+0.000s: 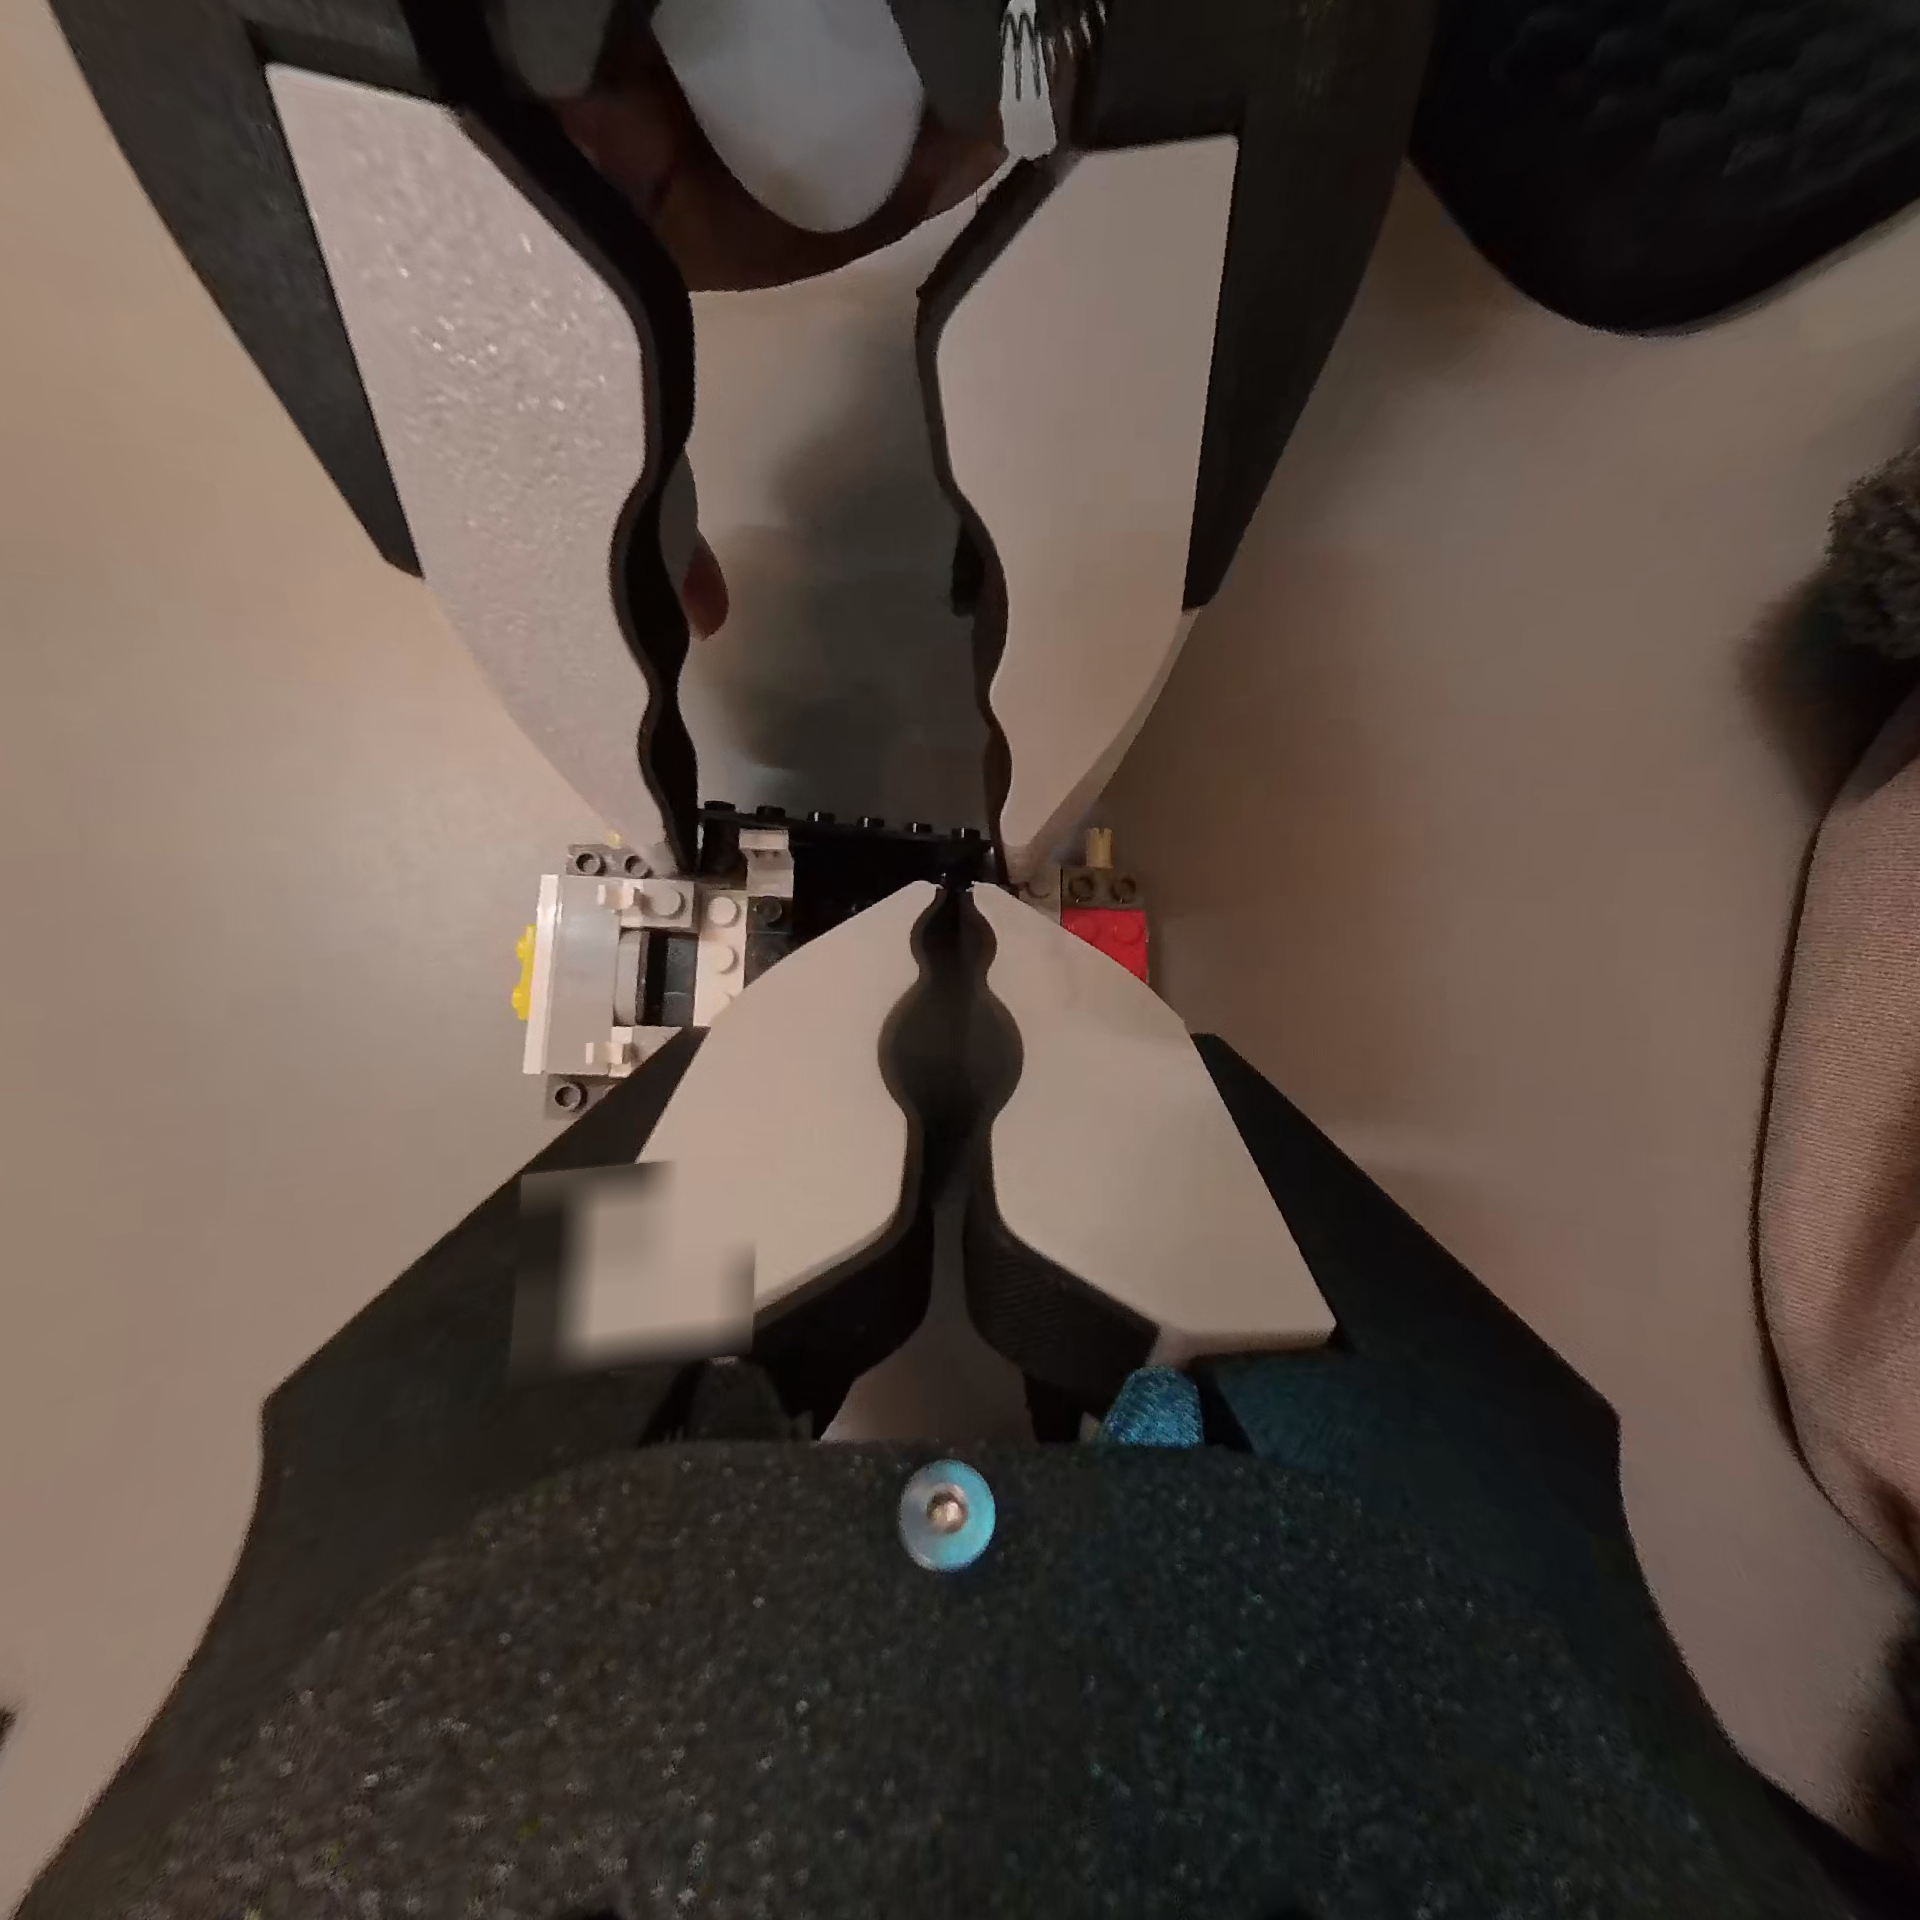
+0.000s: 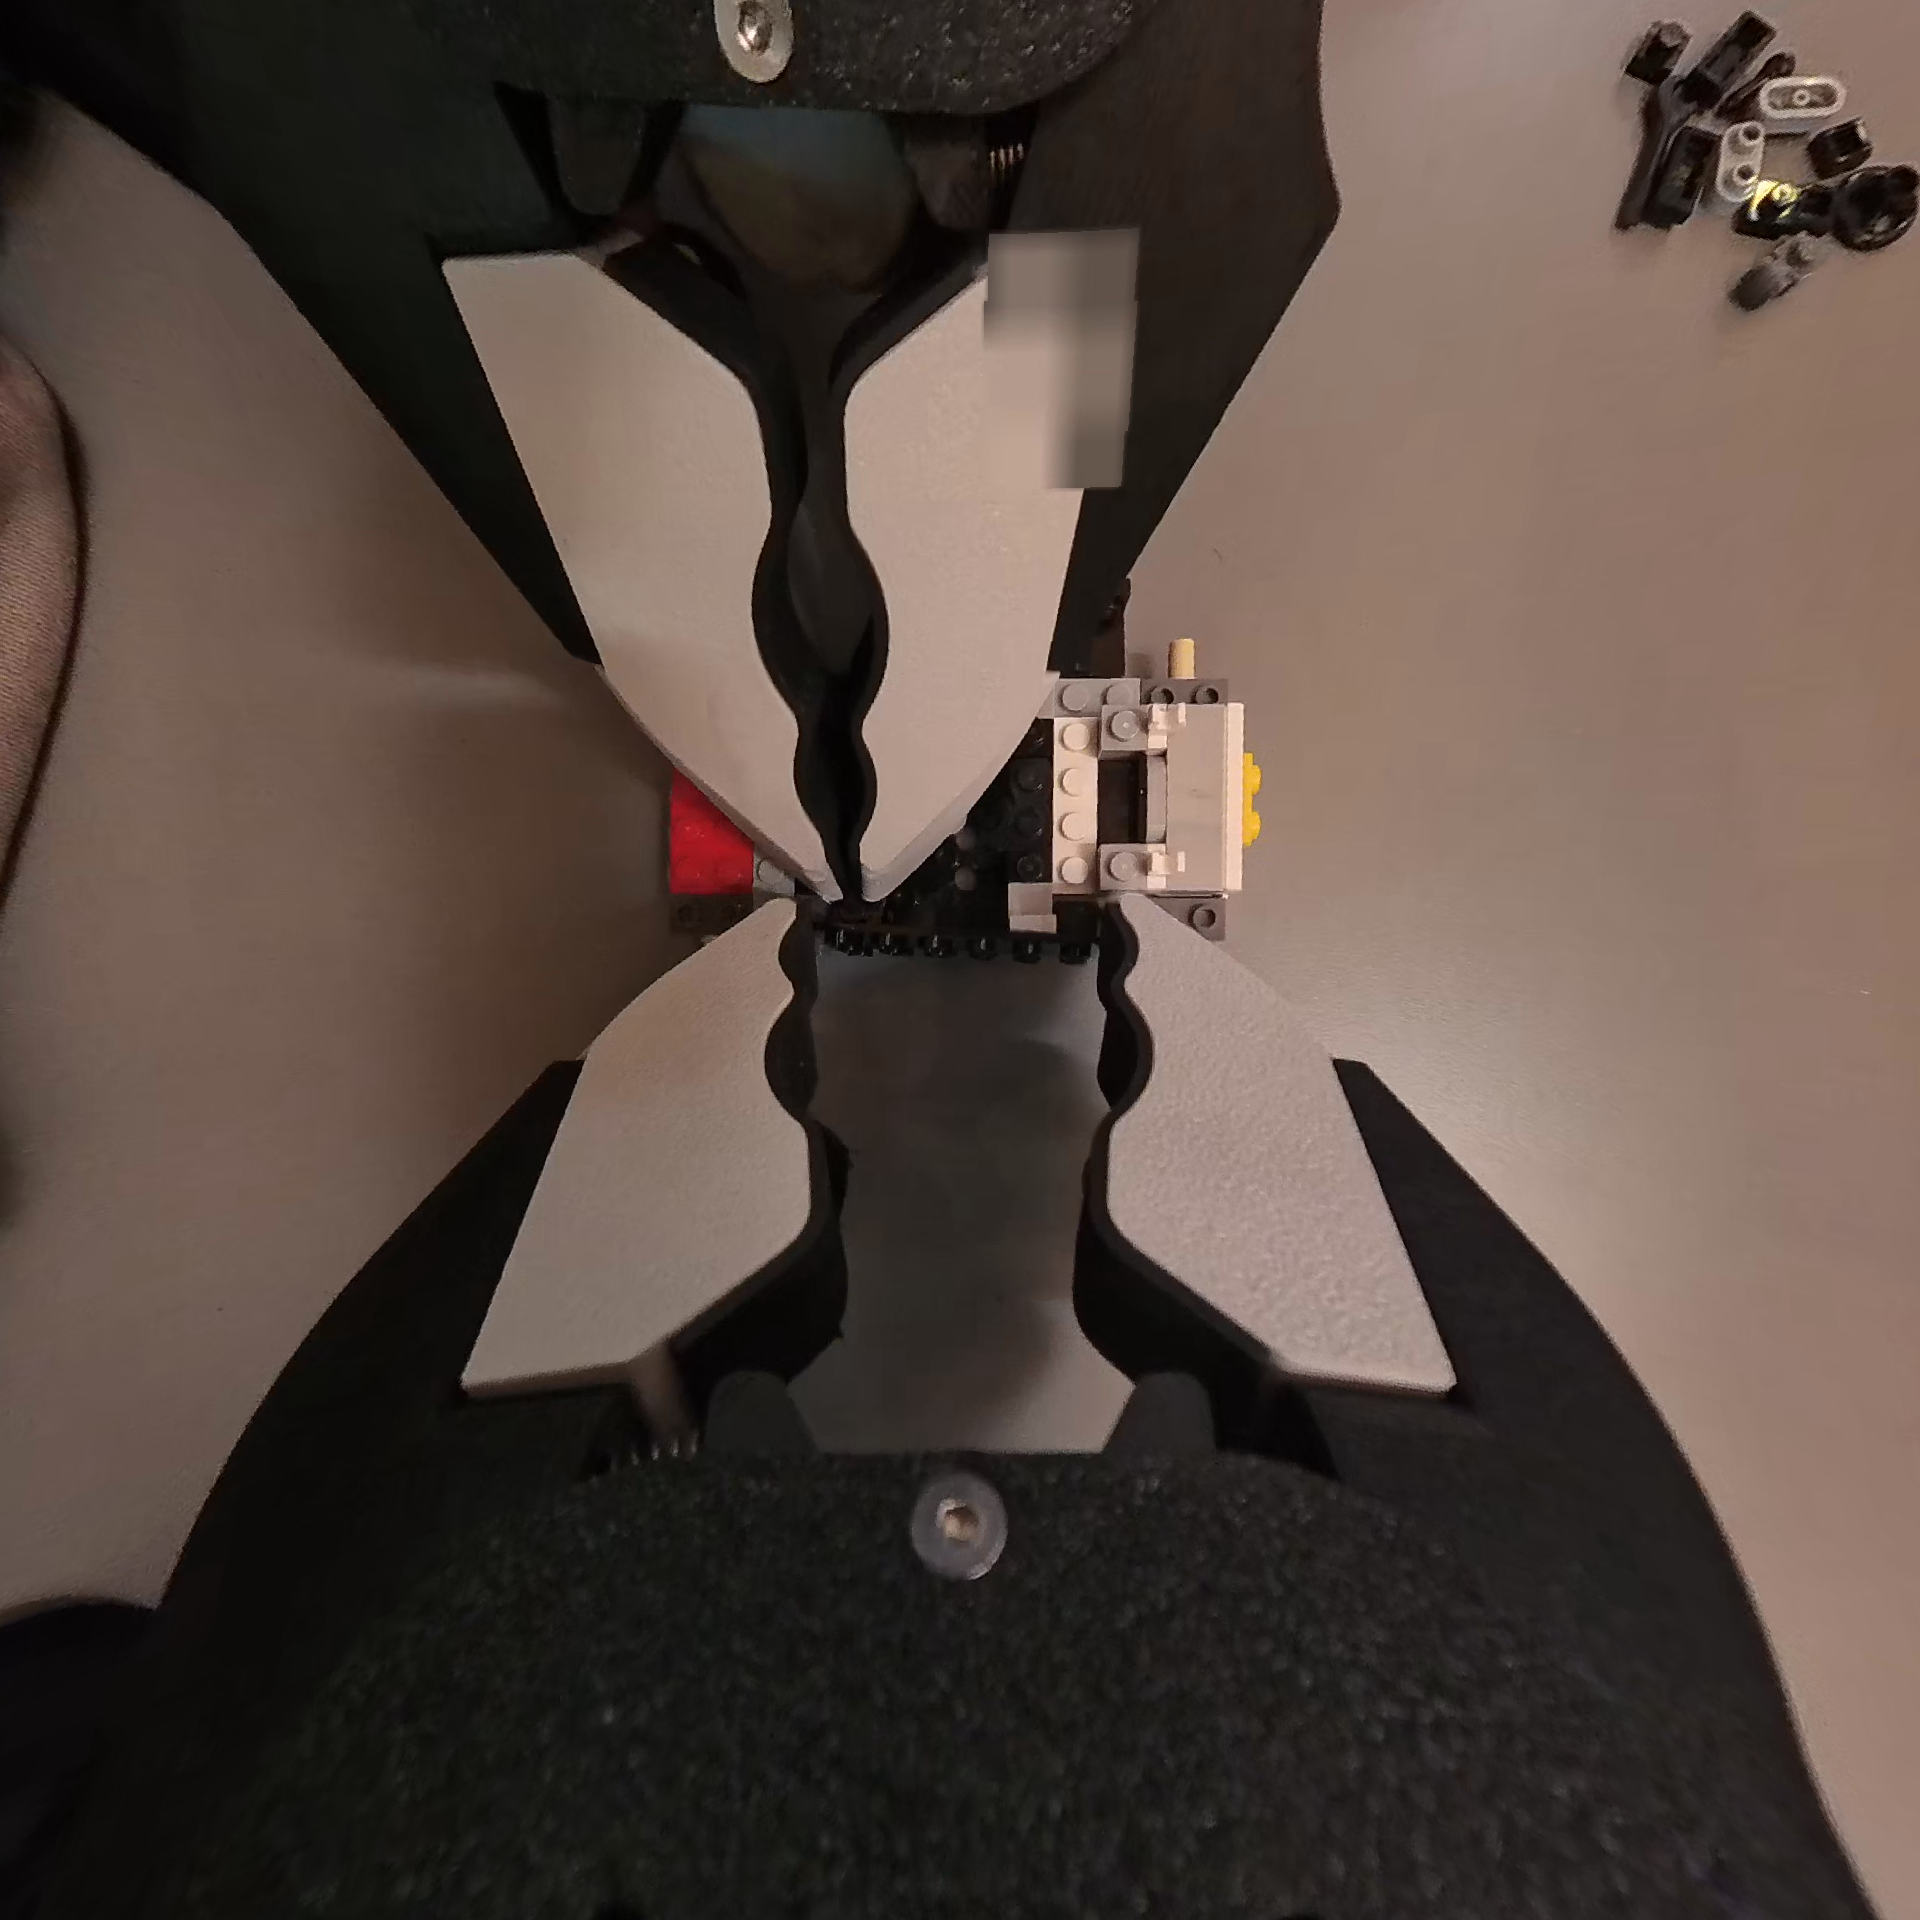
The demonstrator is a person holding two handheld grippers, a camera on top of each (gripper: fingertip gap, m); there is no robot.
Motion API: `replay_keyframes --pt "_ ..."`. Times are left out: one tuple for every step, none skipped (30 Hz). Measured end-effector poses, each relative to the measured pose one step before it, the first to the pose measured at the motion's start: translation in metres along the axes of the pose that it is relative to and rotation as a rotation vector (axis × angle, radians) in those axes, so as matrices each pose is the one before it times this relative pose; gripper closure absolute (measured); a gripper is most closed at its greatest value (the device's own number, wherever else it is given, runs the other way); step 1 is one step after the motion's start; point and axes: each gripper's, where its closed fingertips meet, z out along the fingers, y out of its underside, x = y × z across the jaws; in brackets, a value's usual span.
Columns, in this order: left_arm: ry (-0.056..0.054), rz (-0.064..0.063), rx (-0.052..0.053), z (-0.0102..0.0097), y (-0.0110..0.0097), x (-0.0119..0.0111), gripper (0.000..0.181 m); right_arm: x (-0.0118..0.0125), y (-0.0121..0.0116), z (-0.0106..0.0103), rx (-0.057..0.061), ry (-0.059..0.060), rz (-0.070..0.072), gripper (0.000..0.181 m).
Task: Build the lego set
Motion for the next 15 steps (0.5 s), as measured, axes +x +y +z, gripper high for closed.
replay_keyframes --pt "0.0003 -0.0008 0.0003 -0.00003 0.00001 0.00002 0.180 -0.00023 0.00013 -0.00116 0.0039 -0.0019 0.0007 0.129" --pt "0.0006 -0.0012 0.0006 -0.00001 -0.00003 0.00010 0.180 -0.00013 -0.00011 -0.00206 0.0069 -0.0009 0.0038 0.128" --pt "0.0000 -0.0017 0.0004 0.00001 -0.00006 -0.00002 0.180 0.00009 -0.00007 -0.00250 0.0072 -0.0001 0.0050 0.128" --pt "-0.0017 -0.0002 0.0002 0.00004 -0.00019 -0.00006 0.180 0.00066 -0.00008 -0.00281 0.0087 0.0035 0.0057 0.128" --pt "-0.0009 0.0021 0.0026 0.00008 -0.00062 0.00019 0.180 0.00084 0.00033 -0.00262 0.0075 0.0046 0.0068 0.128" --pt "0.0039 0.0011 0.0078 0.00025 -0.00082 0.00038 0.181 0.00043 0.00018 -0.00244 0.0090 0.0016 0.0056 0.128" --pt "0.0094 -0.0071 0.0084 -0.00003 -0.00058 0.00041 0.181 0.00016 0.00010 -0.00233 0.0098 -0.0006 0.0075 0.129" --pt "0.0100 -0.0113 0.0038 -0.00083 0.00009 0.00003 0.181 0.00098 0.00057 -0.00197 0.0078 0.0016 0.0115 0.130" --pt "0.0074 -0.0067 0.0072 -0.00202 -0.00048 -0.00005 0.181 0.00088 0.00069 -0.00153 0.0093 0.0000 0.0118 0.131" --pt "0.0091 -0.0045 0.0178 -0.00371 -0.00214 0.00033 0.181 0.00065 0.00076 -0.00114 0.0101 -0.0019 0.0113 0.132" --pt "0.0110 -0.0076 0.0248 -0.00486 -0.00355 0.00057 0.181 0.00055 0.00099 -0.00076 0.0082 -0.0006 0.0104 0.133" --pt "0.0016 -0.0091 0.0235 -0.00545 -0.00334 -0.00122 0.181 0.00075 0.00077 -0.00043 0.0075 0.0012 0.0077 0.135" --pt "-0.0193 -0.0070 0.0118 -0.00541 -0.00121 -0.00449 0.181 0.00047 0.00029 -0.00047 0.0096 -0.0001 0.0041 0.136" --pt "-0.0384 -0.0040 -0.0018 -0.00513 0.00166 -0.00779 0.181 0.00045 -0.00079 -0.00058 0.0123 -0.0001 0.0020 0.140" --pt "-0.0444 -0.0041 -0.0123 -0.00406 0.00415 -0.00941 0.181 0.00101 -0.00133 -0.00064 0.0129 0.0007 0.0038 0.146"
